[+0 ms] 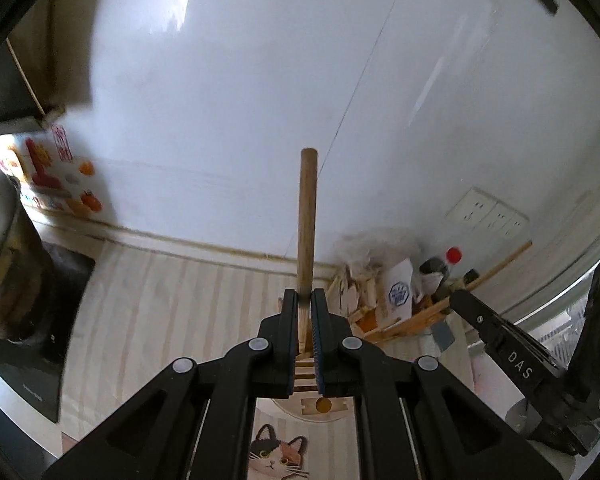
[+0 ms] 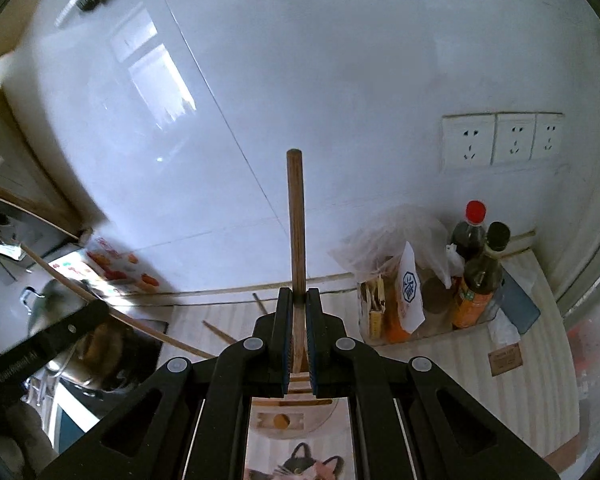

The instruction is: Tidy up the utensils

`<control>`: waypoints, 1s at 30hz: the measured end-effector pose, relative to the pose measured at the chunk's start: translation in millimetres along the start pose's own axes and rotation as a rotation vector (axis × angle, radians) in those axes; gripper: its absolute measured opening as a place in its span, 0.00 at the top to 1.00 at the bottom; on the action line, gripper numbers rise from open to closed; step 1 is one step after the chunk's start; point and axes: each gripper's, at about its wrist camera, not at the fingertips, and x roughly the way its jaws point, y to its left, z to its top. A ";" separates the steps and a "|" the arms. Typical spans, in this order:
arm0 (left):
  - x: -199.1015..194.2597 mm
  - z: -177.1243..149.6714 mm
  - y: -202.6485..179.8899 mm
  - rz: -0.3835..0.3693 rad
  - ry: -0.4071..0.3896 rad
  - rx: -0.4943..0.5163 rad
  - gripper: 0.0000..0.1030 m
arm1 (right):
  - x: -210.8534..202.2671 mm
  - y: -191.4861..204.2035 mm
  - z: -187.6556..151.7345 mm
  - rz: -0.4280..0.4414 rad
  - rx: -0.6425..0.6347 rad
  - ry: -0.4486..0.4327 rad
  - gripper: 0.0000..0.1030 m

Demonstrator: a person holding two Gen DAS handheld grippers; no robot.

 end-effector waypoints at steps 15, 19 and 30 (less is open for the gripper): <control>28.9 -8.2 -5.0 0.098 0.067 0.028 0.37 | 62.2 -13.4 -6.3 -0.027 -0.017 0.133 0.49; 6.9 -15.3 2.1 0.187 -0.042 0.037 0.16 | 45.7 -17.1 -9.5 -0.059 -0.042 0.097 0.47; 30.8 -74.0 18.8 0.349 -0.053 0.071 0.00 | 38.8 -31.3 -61.3 -0.193 -0.113 0.064 0.29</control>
